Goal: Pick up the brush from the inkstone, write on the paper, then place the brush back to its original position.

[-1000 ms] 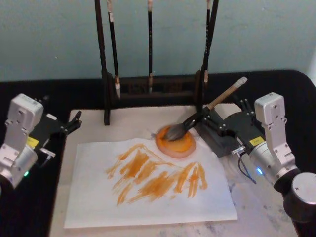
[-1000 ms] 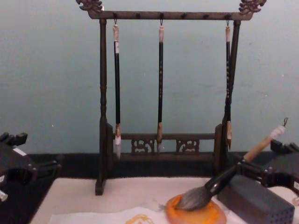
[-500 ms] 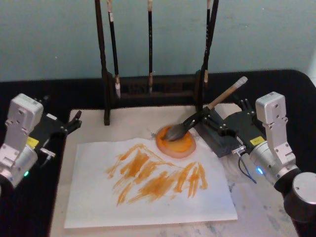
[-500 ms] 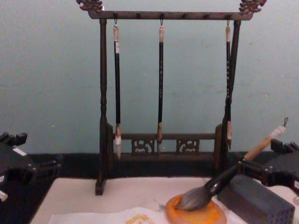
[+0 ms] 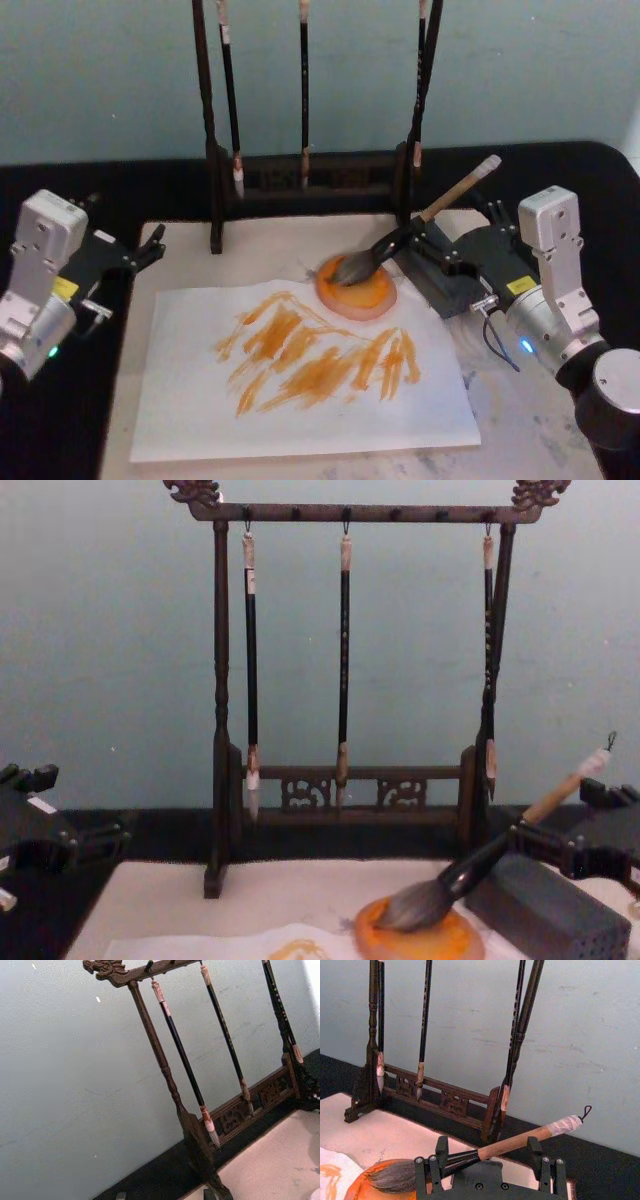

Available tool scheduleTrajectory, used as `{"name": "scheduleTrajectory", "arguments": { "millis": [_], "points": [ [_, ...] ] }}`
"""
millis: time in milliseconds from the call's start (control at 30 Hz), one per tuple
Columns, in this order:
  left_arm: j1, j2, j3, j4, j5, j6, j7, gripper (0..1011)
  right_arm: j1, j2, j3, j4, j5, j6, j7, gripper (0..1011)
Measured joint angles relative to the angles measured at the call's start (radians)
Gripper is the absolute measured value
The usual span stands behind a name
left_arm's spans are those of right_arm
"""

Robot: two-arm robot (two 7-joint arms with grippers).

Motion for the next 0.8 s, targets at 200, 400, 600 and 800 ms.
{"name": "scheduleTrajectory", "arguments": {
  "millis": [200,400,600,800],
  "points": [
    [0.000,0.000,0.000,0.000,0.000,0.000,0.000,1001,0.000,0.000,0.000,0.000,0.001,0.000,0.000,1000],
    [0.000,0.000,0.000,0.000,0.000,0.000,0.000,1001,0.000,0.000,0.000,0.000,0.001,0.000,0.000,1000],
    [0.000,0.000,0.000,0.000,0.000,0.000,0.000,1001,0.000,0.000,0.000,0.000,0.001,0.000,0.000,1000],
    [0.000,0.000,0.000,0.000,0.000,0.000,0.000,1001,0.000,0.000,0.000,0.000,0.001,0.000,0.000,1000]
  ]
}}
